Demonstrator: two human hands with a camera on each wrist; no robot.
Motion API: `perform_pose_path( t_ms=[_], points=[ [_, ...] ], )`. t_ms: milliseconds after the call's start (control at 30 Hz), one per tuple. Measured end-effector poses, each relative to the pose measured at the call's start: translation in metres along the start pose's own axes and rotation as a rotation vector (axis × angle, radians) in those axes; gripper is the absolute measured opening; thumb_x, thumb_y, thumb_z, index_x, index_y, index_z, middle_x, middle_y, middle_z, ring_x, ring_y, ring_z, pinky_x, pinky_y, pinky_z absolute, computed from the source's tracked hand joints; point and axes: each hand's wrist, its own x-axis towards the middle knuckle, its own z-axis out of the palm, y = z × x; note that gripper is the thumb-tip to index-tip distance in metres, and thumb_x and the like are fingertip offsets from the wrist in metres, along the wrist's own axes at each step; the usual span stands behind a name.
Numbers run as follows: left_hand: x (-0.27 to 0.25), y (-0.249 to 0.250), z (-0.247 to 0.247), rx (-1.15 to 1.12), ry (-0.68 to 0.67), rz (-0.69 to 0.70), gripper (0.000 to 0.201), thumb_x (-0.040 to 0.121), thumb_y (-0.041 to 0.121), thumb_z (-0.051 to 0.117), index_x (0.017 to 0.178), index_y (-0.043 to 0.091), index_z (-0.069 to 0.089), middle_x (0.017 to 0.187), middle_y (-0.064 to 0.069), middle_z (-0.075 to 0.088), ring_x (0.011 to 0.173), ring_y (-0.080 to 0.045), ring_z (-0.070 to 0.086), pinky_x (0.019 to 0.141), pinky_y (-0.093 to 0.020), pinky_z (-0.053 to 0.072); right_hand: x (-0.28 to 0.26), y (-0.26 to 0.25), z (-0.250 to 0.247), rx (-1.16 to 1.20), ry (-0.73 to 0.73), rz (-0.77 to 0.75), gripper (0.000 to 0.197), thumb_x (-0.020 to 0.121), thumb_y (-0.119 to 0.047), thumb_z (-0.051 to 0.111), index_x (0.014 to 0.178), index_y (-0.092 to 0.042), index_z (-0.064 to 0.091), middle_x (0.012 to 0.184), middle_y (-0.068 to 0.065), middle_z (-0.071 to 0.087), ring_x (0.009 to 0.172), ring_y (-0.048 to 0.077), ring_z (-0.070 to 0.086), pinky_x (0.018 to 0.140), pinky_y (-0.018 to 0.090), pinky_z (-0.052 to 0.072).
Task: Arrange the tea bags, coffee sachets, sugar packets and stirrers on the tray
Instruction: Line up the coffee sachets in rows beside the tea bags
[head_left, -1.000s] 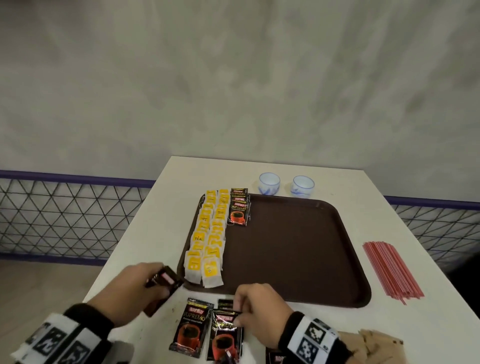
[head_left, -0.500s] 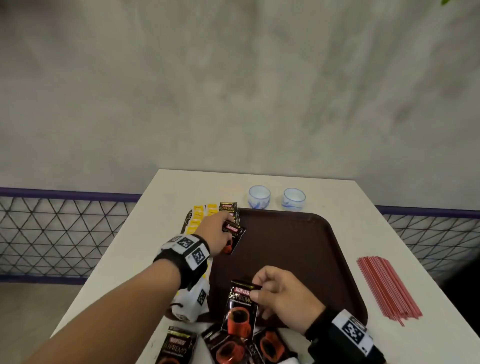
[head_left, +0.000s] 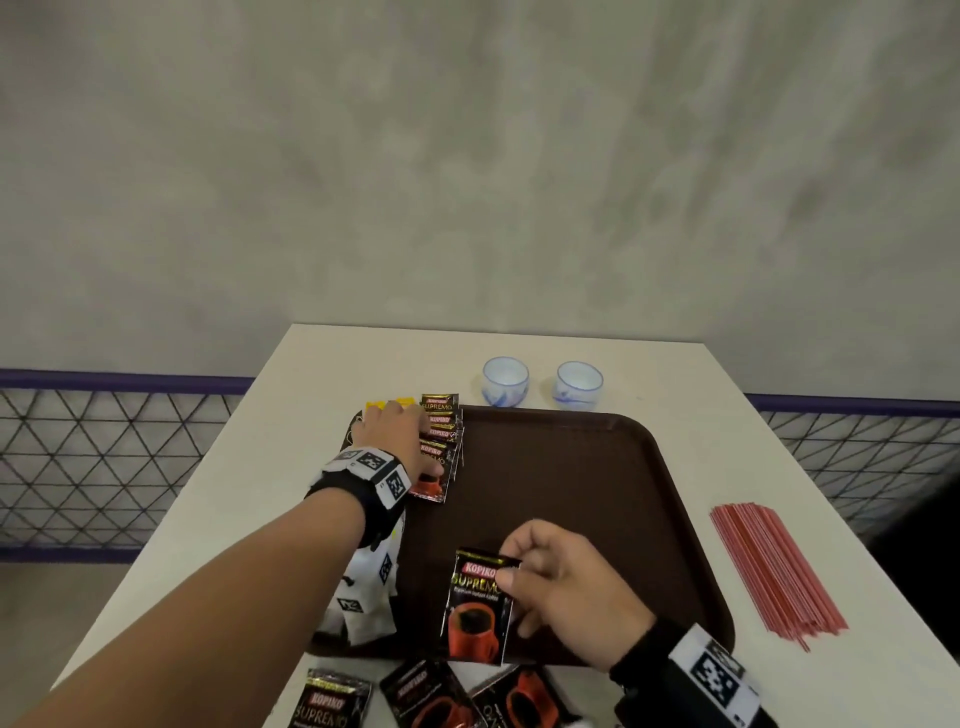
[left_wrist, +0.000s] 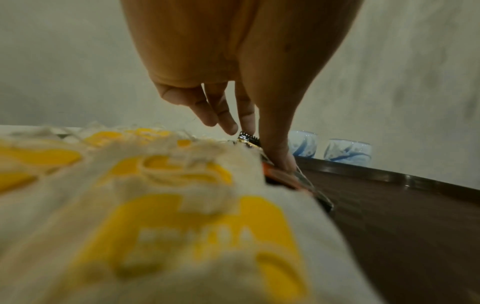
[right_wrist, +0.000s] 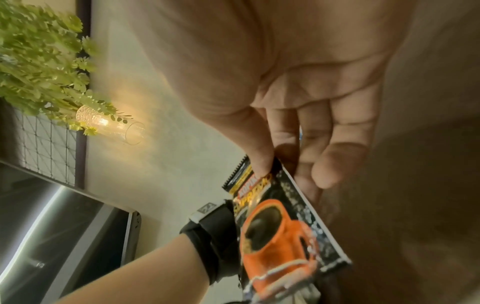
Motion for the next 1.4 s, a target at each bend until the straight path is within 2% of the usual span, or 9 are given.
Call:
perform_pose_path(
  t_ms=[67,167,267,500,733,933,1233,1300,1400],
  points=[
    [-0.002,-0.001,0.000,-0.041,0.032,-0.015,0.060,0.065,0.055,0.076,0.112,0.029,0.051,0.122,0.001,0.051,0.120,-0.025,0.041,0.098,-0.040,0.034,0.010,-0.002,-0.003,0.052,0.050,0.005,0.011,0.091,-0.002,0.059,0.090,-0.012,0.054,0.058,-0.004,0.057,0.059,0.023,0.054,0.049,0.029,0.049],
    [-0.007,-0.005,-0.006,-0.160,0.107,-0.060,0.059,0.069,0.062,0.068,0.114,0.028,0.049,0.120,0.002,0.055,0.117,-0.026,0.045,0.095,-0.042,0.036,0.029,-0.009,-0.007,0.110,0.120,0.026,0.012,0.091,0.000,0.059,0.089,-0.012,0.055,0.068,0.005,0.059,0.053,0.016,0.054,0.043,0.026,0.048],
    [-0.017,-0.019,-0.017,-0.251,0.138,-0.069,0.049,0.076,0.058,0.064,0.113,0.029,0.051,0.113,0.004,0.058,0.114,-0.025,0.047,0.094,-0.043,0.035,0.056,-0.012,-0.007,0.098,0.172,0.051,0.014,0.090,0.002,0.059,0.089,-0.011,0.054,0.070,0.008,0.058,0.050,0.016,0.056,0.044,0.027,0.050],
    [-0.051,-0.038,-0.019,0.039,-0.078,0.004,0.030,0.081,0.056,0.057,0.107,0.041,0.061,0.128,0.004,0.047,0.124,-0.023,0.037,0.100,-0.044,0.028,0.119,-0.007,0.002,-0.042,0.275,0.122,0.021,0.087,0.001,0.064,0.080,-0.012,0.050,0.068,0.010,0.061,0.048,0.017,0.058,0.042,0.026,0.049],
    [-0.055,-0.025,-0.011,0.012,-0.102,0.047,0.036,0.078,0.060,0.057,0.112,0.047,0.058,0.131,0.007,0.043,0.126,-0.021,0.032,0.100,-0.044,0.026,0.144,0.002,0.005,-0.074,0.339,0.182,0.023,0.085,-0.002,0.068,0.077,-0.014,0.050,0.065,0.009,0.058,0.049,0.019,0.056,0.043,0.028,0.049],
    [-0.056,-0.022,-0.012,-0.006,-0.088,0.048,0.037,0.076,0.061,0.059,0.109,0.045,0.059,0.129,0.009,0.043,0.125,-0.019,0.031,0.100,-0.042,0.025,0.154,0.004,0.011,-0.060,0.423,0.184,0.025,0.082,-0.002,0.071,0.074,-0.013,0.050,0.079,0.012,0.059,0.056,0.023,0.058,0.047,0.032,0.054],
    [-0.059,-0.023,-0.006,-0.007,-0.101,0.062,0.039,0.075,0.060,0.061,0.109,0.040,0.061,0.129,0.009,0.041,0.125,-0.019,0.029,0.101,-0.041,0.024,0.163,0.005,0.020,-0.099,0.437,0.208,0.023,0.081,-0.002,0.072,0.085,-0.013,0.052,0.083,0.006,0.058,0.054,0.018,0.060,0.056,0.033,0.060],
    [-0.058,-0.023,-0.003,-0.014,-0.093,0.051,0.039,0.075,0.060,0.062,0.107,0.039,0.060,0.128,0.009,0.041,0.125,-0.019,0.029,0.101,-0.041,0.024,0.164,0.005,0.022,-0.120,0.460,0.214,0.031,0.080,-0.005,0.074,0.093,-0.015,0.048,0.088,0.006,0.058,0.059,0.019,0.063,0.061,0.037,0.061],
    [-0.057,-0.022,-0.001,-0.007,-0.066,0.042,0.045,0.073,0.060,0.064,0.111,0.037,0.056,0.130,0.008,0.040,0.126,-0.019,0.029,0.100,-0.040,0.024,0.167,0.005,0.023,-0.190,0.490,0.210,0.049,0.076,-0.014,0.077,0.112,-0.016,0.045,0.106,0.010,0.058,0.092,0.027,0.066,0.079,0.044,0.059]
  ],
)
